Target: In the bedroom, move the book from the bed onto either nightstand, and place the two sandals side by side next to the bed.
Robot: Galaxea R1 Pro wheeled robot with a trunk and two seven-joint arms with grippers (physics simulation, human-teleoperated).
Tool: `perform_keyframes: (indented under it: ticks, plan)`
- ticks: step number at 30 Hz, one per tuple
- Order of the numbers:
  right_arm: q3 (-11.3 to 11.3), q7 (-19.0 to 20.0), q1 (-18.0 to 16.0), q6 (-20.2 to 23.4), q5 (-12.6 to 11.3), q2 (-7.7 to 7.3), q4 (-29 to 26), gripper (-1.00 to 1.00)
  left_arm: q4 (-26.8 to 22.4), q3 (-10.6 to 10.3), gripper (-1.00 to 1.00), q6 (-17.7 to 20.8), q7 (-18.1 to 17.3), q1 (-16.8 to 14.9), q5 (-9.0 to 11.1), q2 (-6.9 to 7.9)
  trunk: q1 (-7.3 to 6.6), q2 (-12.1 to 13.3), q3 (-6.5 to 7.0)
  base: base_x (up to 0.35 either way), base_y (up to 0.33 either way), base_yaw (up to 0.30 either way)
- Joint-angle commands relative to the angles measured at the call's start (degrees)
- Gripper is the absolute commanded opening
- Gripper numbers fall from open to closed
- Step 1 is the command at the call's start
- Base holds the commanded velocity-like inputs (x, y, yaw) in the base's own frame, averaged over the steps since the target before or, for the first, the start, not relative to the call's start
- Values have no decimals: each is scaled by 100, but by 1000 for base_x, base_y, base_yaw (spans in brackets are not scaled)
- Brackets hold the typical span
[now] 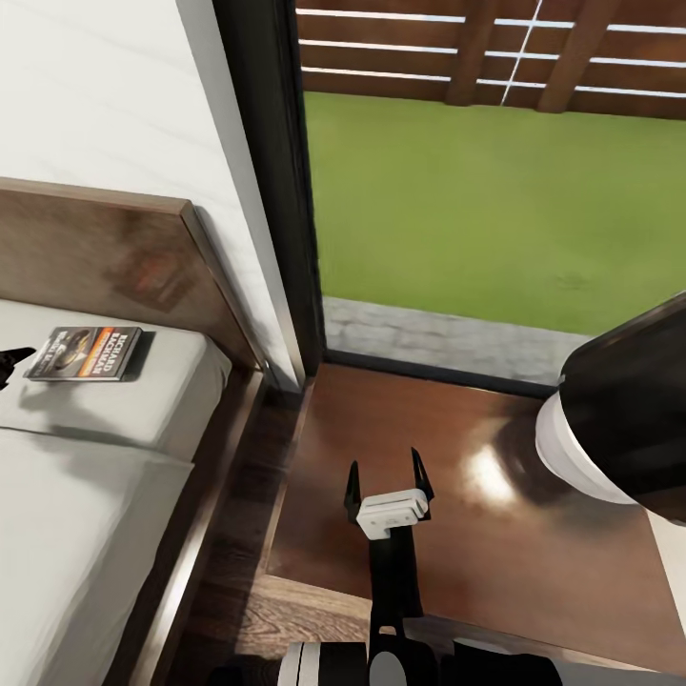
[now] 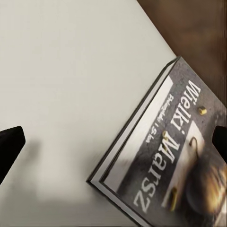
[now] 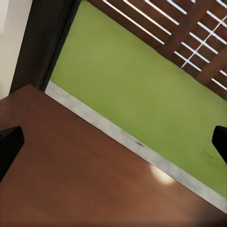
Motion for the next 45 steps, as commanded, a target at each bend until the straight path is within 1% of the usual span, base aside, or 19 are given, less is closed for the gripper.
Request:
perform_keyframes:
  ticks: [1, 5, 10, 41, 45]
  plan:
    - [15, -36, -9, 60, -34, -2, -9, 100, 6, -6, 100, 91, -48, 0, -12, -2, 22, -42, -22, 0, 0, 0]
    - [15, -36, -9, 60, -34, -3, -9, 100, 6, -12, 100, 97, -158, 0, -25, -2, 110, -202, -94, 0, 0, 0]
    - [15, -36, -9, 60, -35, -8, -9, 100, 5, -20, 100, 103, -207, 0, -43, -2, 220, -403, -183, 0, 0, 0]
    - [15, -36, -9, 60, -37, -10, -9, 100, 9, -16, 100, 102, -196, 0, -63, -2, 220, -403, -183, 0, 0, 0]
    - [15, -36, -9, 60, -38, -10, -9, 100, 9, -16, 100, 102, -179, 0, -59, -2, 132, -242, -111, 0, 0, 0]
